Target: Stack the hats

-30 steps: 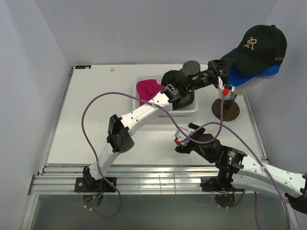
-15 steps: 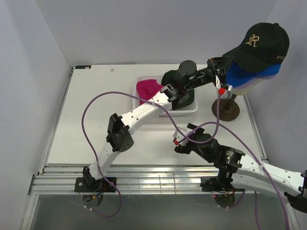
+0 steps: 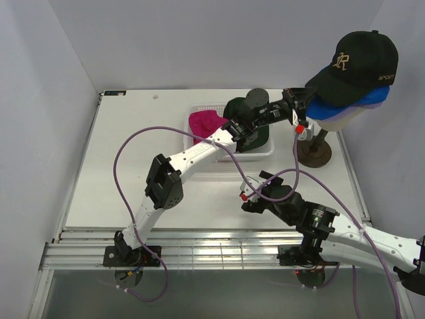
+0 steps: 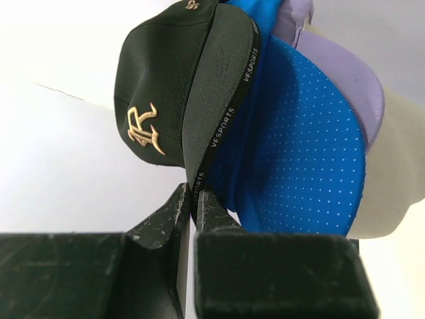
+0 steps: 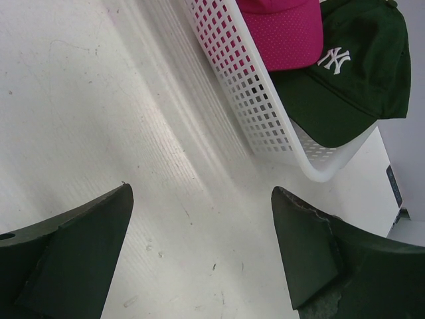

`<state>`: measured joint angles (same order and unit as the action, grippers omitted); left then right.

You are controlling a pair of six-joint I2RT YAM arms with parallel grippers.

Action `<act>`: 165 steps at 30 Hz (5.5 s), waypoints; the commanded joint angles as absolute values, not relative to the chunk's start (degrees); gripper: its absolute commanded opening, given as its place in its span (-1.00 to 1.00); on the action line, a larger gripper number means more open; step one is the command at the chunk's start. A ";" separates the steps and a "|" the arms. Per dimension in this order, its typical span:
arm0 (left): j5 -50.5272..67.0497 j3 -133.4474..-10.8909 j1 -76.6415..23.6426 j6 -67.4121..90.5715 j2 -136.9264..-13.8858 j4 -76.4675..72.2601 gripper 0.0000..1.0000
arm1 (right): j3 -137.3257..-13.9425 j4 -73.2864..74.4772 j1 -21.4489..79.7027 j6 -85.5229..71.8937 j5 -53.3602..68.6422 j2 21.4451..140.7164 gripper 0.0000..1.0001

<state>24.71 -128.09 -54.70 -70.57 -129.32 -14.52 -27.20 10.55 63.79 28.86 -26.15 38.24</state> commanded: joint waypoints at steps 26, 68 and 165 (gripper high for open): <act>40.69 -130.61 -50.89 -74.79 -122.34 8.78 -1.00 | -27.33 8.17 63.90 28.65 -26.98 38.14 0.79; 40.96 -127.88 -49.66 -76.64 -119.80 14.15 -0.15 | -27.25 8.17 63.90 28.92 -26.37 38.67 0.79; 9.22 -92.97 -26.37 -16.52 -110.75 20.13 -1.00 | -34.01 10.99 62.05 26.81 -24.87 47.55 0.79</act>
